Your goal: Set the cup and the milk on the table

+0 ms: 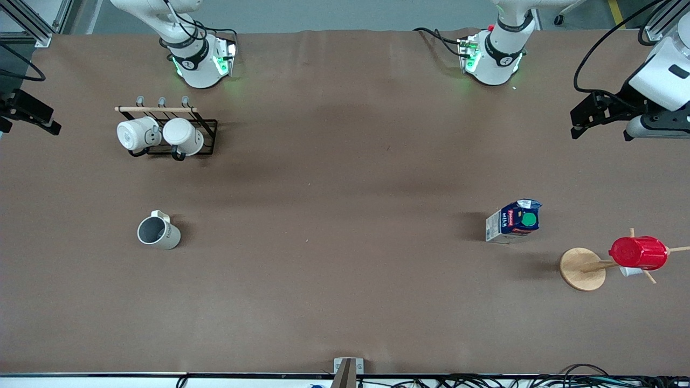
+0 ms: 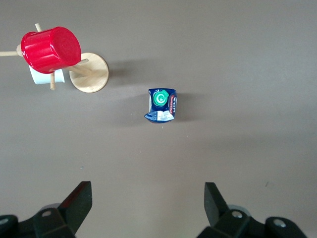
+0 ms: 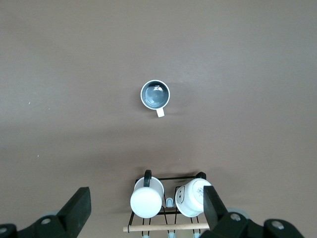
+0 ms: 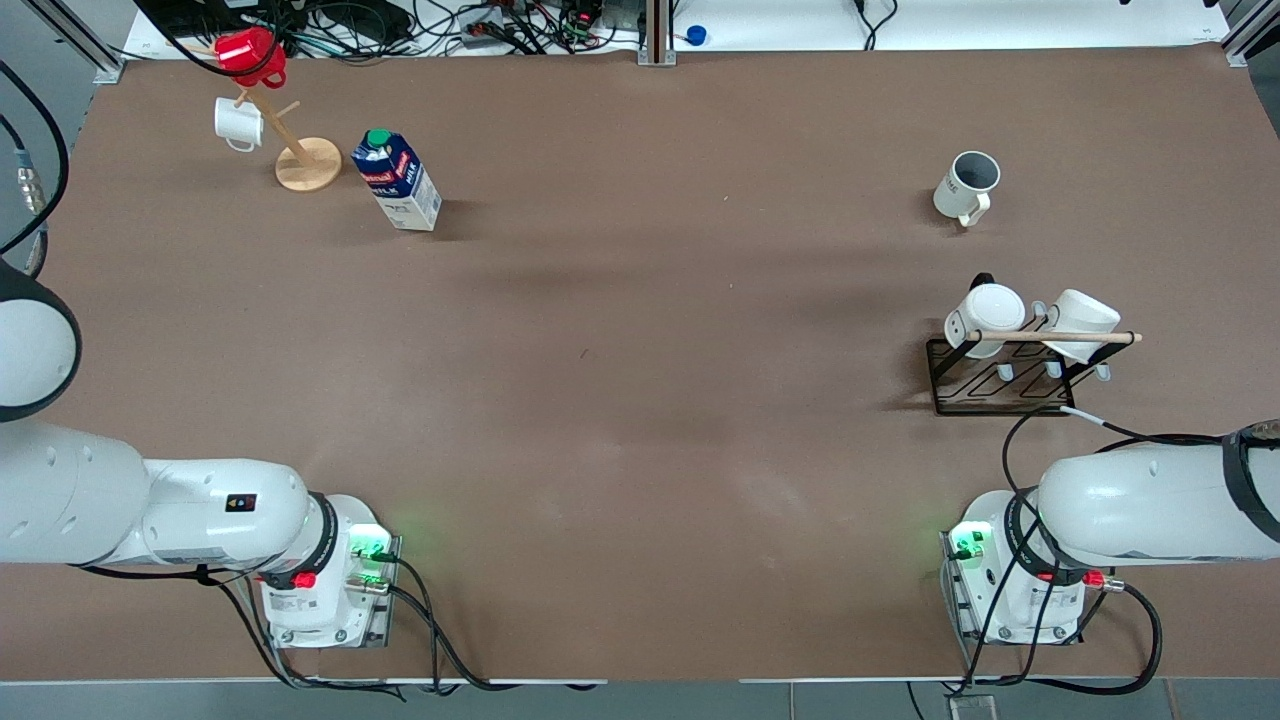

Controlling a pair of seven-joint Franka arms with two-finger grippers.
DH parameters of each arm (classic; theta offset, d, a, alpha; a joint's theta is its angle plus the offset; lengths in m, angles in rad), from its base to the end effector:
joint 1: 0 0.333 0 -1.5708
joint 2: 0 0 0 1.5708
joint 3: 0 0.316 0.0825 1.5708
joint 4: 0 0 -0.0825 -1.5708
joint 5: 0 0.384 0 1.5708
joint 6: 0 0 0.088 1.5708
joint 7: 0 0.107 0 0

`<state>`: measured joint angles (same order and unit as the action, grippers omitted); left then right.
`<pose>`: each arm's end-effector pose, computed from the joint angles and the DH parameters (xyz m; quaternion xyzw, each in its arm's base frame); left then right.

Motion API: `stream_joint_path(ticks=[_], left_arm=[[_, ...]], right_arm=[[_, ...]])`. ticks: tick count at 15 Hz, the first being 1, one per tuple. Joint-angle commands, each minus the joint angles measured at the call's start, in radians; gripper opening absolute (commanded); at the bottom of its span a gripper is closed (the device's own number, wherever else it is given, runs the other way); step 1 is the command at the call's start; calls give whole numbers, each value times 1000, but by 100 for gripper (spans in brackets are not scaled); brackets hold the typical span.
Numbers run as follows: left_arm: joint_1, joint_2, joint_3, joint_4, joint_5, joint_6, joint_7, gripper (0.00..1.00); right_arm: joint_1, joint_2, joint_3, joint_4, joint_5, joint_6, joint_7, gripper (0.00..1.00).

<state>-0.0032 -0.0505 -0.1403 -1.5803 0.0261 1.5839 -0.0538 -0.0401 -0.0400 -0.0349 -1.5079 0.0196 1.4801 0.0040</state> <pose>0.5351 -0.0767 0.6486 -0.9985 0.0446 -0.0283 0.0139 0.5312 -0.0381 0.6676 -0.9992 0.0385 -0.0065 0.0102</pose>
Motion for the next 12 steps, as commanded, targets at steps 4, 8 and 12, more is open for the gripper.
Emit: stream_joint_path(ticks=[4,8,12], left_arm=[[22,35,1,35,11,-18,15,100],[16,119,-2,20,3,16,22,100],[19,127,-7,-159,9,221,26,100]], right_arm=[[-11,9,-5,20,-6,-15,-16,100],[-12,12,-5,2,0,-15,-21,100],[-11,97,-7,-105,0,141,-30,100]])
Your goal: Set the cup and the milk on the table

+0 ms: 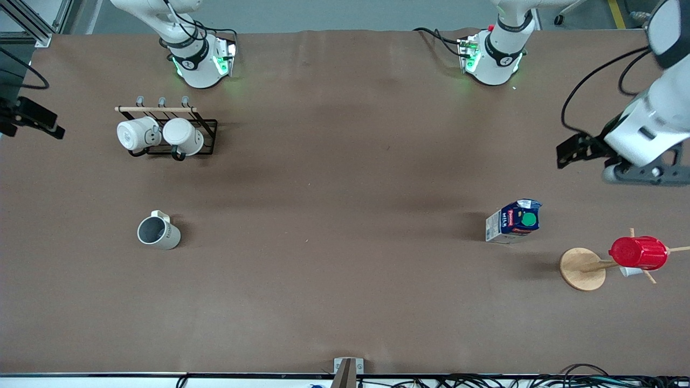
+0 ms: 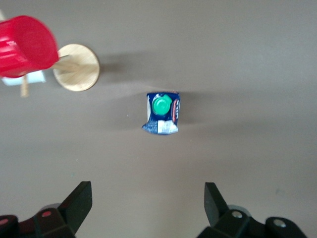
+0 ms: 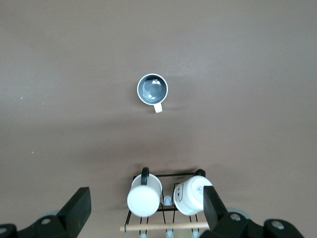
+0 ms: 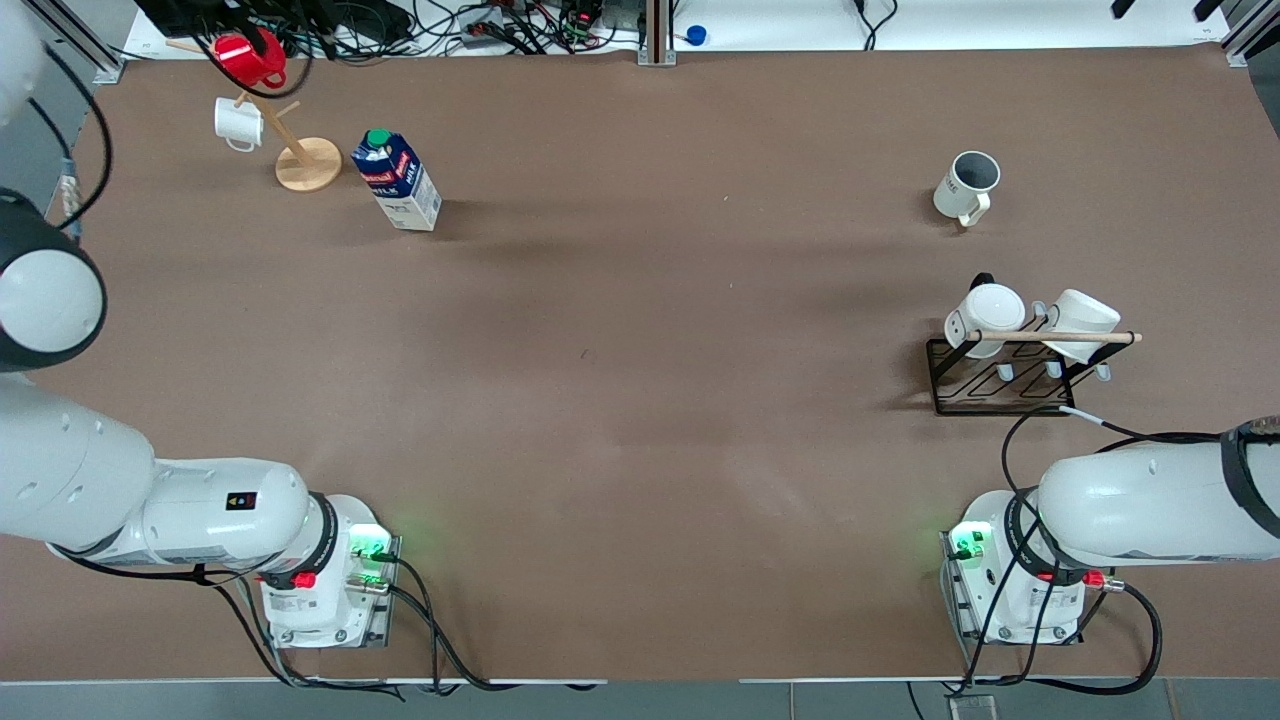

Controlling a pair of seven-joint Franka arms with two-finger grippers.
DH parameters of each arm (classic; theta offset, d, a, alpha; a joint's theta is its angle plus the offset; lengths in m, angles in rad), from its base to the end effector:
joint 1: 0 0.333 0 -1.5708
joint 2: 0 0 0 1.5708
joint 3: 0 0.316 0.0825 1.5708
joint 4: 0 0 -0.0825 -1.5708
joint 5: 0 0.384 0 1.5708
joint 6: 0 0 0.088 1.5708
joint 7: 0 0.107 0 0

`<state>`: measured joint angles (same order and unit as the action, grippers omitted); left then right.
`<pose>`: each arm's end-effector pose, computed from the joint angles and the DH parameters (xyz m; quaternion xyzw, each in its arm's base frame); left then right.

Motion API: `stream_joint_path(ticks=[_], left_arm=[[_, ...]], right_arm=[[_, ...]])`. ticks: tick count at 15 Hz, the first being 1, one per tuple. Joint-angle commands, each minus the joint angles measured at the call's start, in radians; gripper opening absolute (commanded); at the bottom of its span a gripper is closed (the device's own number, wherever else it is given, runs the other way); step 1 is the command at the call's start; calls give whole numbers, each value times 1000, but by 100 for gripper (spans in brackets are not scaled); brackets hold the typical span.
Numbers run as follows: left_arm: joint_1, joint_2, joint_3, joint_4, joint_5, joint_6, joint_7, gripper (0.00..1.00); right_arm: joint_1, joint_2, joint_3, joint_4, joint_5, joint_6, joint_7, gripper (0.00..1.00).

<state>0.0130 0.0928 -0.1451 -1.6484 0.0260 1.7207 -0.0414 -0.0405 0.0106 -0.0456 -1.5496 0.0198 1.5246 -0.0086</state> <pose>0.5850 -0.0720 0.5480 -0.9988 0.0472 0.0092 0.0070 0.5512 -0.0452 0.6246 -0.9991 0.0385 0.0173 0.0105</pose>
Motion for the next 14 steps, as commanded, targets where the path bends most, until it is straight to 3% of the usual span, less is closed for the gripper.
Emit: stream_joint_path(ticks=[1,3,11,14], left_arm=[[1,-10,-4,-137,9,143,18,100],[-4,5,-4,-194,11,224,20,100],[1,131,-5,-240,17,434,77,97],[2,156,-5,-240,17,447,69,97]], right_arm=[[-9,63,4,-110,0,168,-20,100],[-7,107,4,-183,-6,299,-68,100],[-22,331,3,-300,-6,678,-258,100],[-33,402,3,-328,-6,794,-292,100]])
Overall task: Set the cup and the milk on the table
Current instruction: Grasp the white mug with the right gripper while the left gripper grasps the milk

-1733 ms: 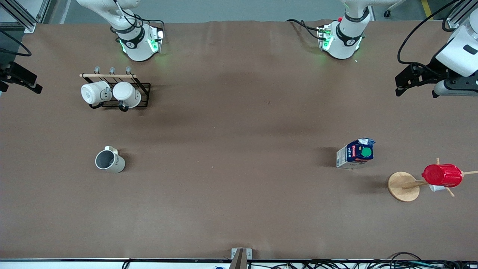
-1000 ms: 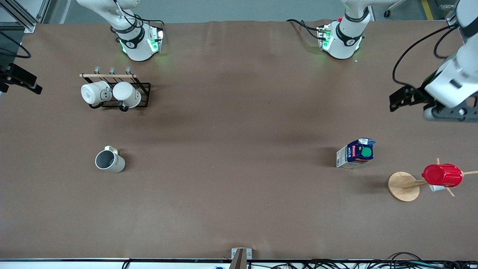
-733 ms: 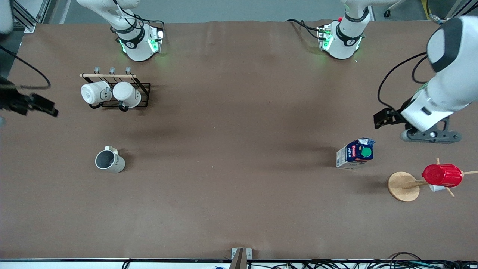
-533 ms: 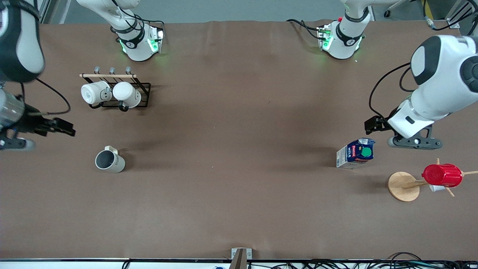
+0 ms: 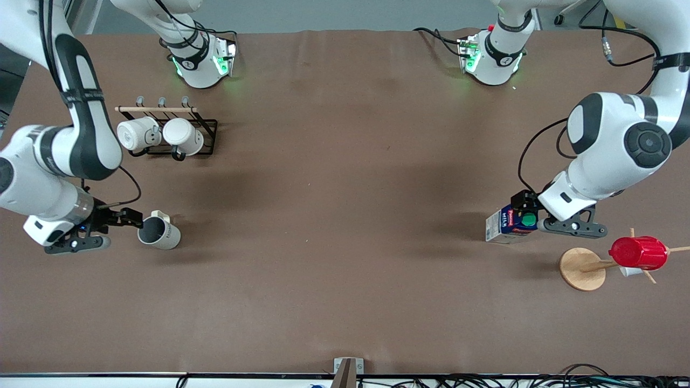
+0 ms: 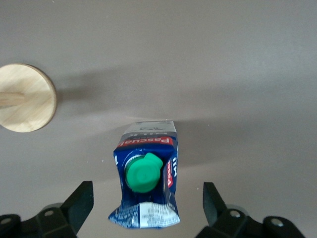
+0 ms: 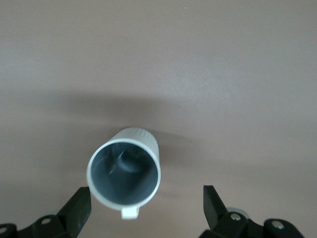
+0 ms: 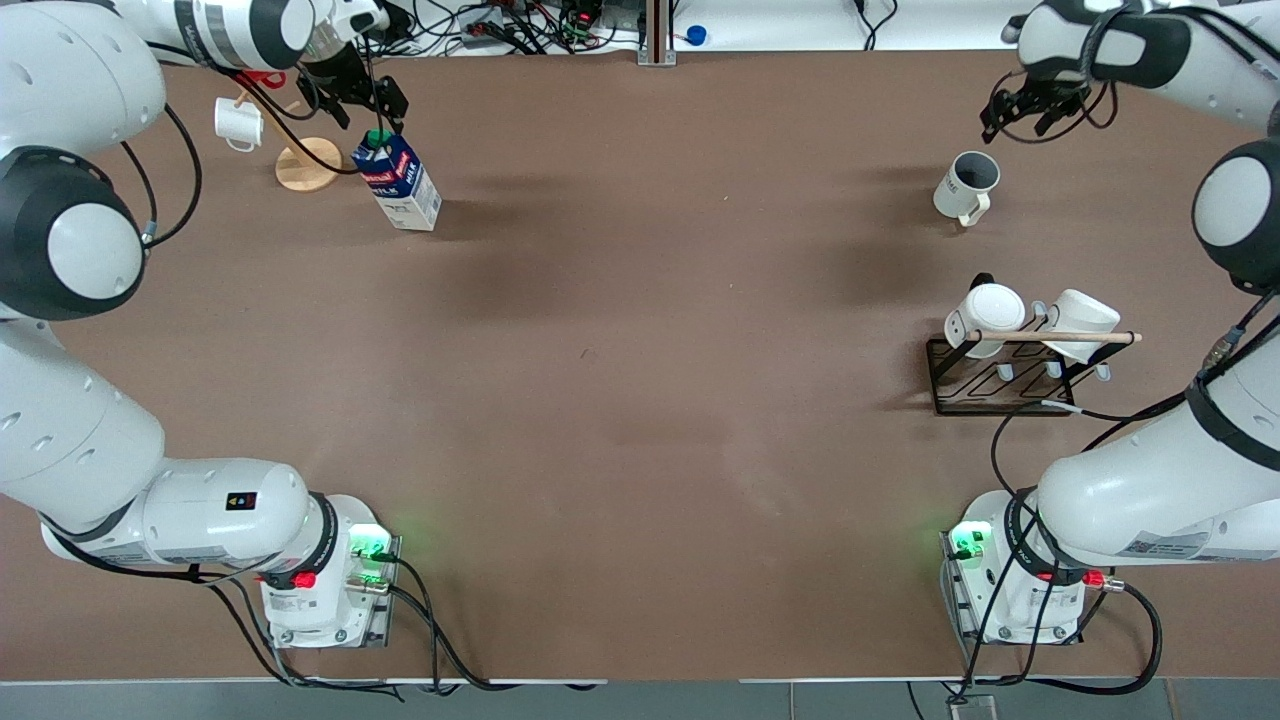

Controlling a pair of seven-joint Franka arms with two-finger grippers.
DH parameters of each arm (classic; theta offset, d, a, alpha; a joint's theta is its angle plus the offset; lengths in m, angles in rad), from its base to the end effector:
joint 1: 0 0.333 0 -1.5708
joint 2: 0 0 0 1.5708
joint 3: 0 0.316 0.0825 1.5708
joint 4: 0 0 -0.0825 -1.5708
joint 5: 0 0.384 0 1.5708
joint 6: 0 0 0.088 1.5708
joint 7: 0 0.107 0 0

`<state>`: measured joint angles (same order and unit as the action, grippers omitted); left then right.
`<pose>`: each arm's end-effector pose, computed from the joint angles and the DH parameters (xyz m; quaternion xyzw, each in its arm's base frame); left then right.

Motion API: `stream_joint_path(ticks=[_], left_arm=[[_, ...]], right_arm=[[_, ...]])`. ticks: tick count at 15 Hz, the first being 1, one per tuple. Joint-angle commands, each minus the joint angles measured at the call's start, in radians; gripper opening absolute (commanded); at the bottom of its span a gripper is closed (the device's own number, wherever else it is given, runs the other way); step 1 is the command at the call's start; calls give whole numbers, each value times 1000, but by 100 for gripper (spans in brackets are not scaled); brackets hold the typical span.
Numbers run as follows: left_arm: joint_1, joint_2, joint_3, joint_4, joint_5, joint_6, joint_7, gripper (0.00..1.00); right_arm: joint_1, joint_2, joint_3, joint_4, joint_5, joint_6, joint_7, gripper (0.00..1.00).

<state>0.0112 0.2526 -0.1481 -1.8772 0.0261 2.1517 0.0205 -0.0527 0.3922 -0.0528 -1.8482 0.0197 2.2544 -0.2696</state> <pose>0.6133 -0.0787 0.3812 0.9964 -0.0831 0.0120 0.0081 0.6355 -0.0646 0.3144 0.9969 0.0779 0.0067 0.0037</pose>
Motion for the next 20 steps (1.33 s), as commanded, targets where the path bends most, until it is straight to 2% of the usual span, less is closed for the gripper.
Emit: stream_joint_path(ticks=[1,5,6,7,8,9,10,12,14,17,20], left_arm=[[4,-3,-1,-13,17,16,6,96],[6,16,1,-20,17,14,-5,91],[6,25,1,-19,17,14,-25,90],[6,31,1,-19,17,14,-57,88],[3,39,1,-19,18,14,-82,87],[3,40,1,-20,18,13,-83,84],[4,40,1,-20,20,10,-82,80],[3,45,1,-20,18,10,-83,67],[3,50,1,-20,18,7,-83,56],[6,51,2,-20,18,-7,-83,35],[6,39,4,-14,18,-24,-79,27]], right_arm=[[-19,26,10,-51,-6,100,-34,100],[-19,54,10,-88,-6,166,-97,100],[-18,62,10,-88,-6,180,-97,99],[-15,71,10,-88,-6,191,-97,94],[-15,80,10,-88,-6,203,-97,86],[-13,83,10,-88,-6,211,-97,71],[-13,92,10,-86,-6,215,-97,58],[-12,102,10,-86,-6,231,-96,39],[-12,102,10,-83,-4,217,-80,3],[-10,99,10,-62,-3,188,-73,0],[14,88,19,59,0,-14,-22,0]])
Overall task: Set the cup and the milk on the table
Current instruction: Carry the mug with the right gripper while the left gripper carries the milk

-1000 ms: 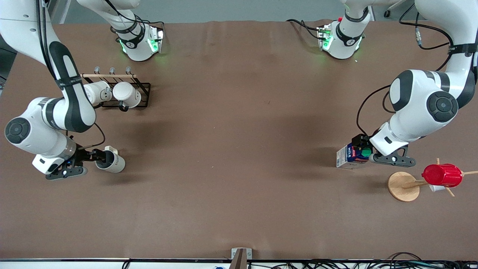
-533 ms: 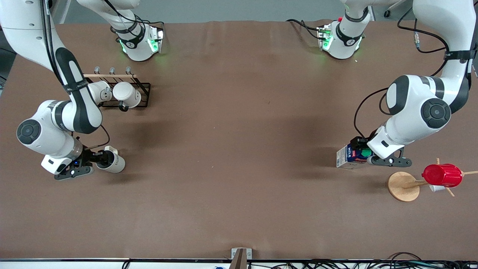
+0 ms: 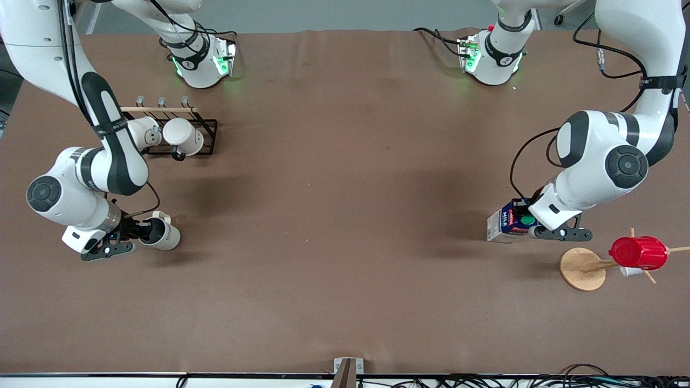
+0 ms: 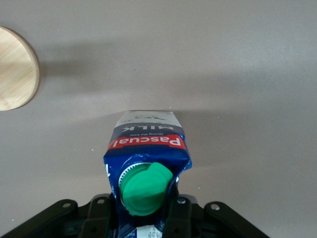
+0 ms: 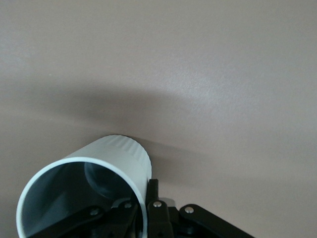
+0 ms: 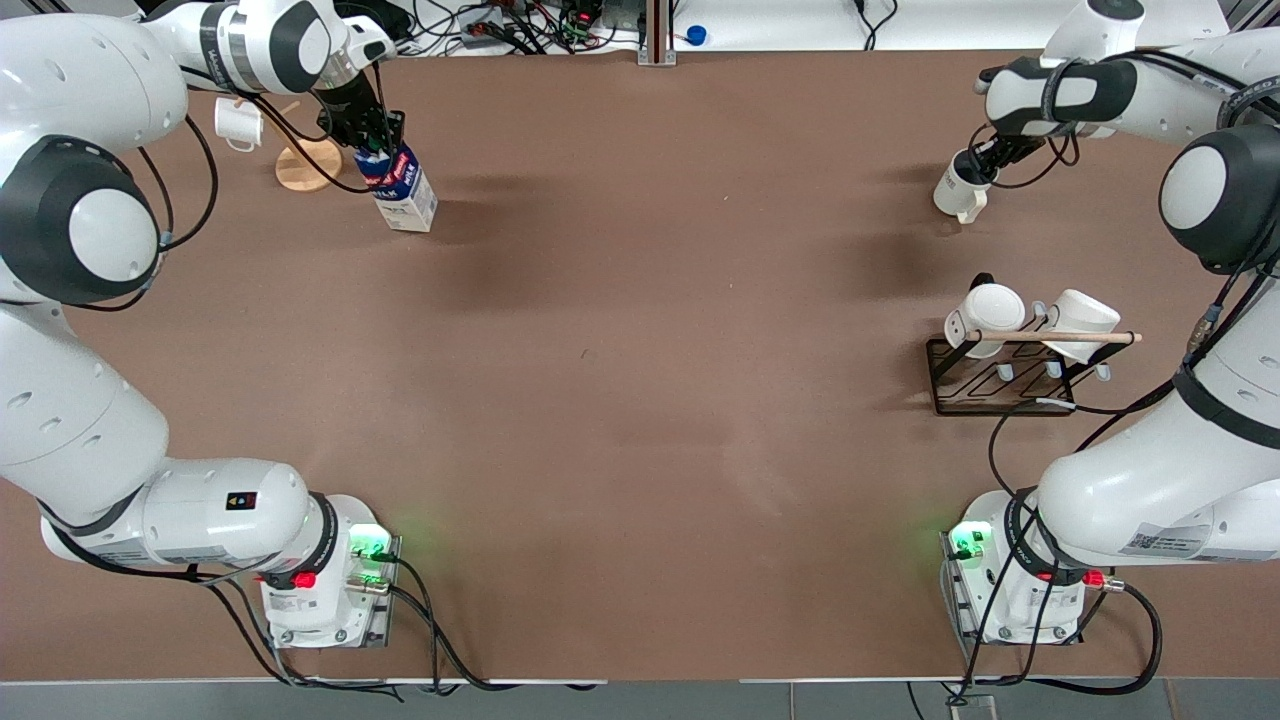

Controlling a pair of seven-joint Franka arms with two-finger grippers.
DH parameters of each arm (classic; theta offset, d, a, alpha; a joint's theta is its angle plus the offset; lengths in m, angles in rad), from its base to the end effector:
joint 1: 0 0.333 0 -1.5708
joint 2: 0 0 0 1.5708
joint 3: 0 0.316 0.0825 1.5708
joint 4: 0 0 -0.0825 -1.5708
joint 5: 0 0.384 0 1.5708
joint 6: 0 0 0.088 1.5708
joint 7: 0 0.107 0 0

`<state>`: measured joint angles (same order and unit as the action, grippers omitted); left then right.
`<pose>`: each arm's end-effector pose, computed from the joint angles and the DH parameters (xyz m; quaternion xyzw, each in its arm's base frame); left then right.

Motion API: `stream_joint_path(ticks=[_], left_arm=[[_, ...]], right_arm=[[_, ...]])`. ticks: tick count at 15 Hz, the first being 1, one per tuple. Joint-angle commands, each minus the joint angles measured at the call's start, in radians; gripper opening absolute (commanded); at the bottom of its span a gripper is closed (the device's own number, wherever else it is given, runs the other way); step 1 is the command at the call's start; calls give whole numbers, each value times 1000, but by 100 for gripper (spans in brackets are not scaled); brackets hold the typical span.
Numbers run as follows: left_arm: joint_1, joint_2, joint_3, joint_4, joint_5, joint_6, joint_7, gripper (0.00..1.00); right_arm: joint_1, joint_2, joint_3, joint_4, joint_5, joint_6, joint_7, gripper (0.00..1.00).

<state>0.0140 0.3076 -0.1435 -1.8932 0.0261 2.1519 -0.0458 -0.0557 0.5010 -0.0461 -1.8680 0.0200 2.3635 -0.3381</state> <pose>0.6114 -0.0741 0.3402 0.9986 -0.0464 -0.0236 0.0089 0.6356 -0.0630 0.2460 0.9935 0.1136 -0.0033 0.0034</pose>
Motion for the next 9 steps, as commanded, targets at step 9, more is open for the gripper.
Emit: stream_joint_path(ticks=[9], left_arm=[[-2,-27,-4,160,20,-219,-19,27]], right_arm=[[167,11,248,321,-14,-257,526,0]])
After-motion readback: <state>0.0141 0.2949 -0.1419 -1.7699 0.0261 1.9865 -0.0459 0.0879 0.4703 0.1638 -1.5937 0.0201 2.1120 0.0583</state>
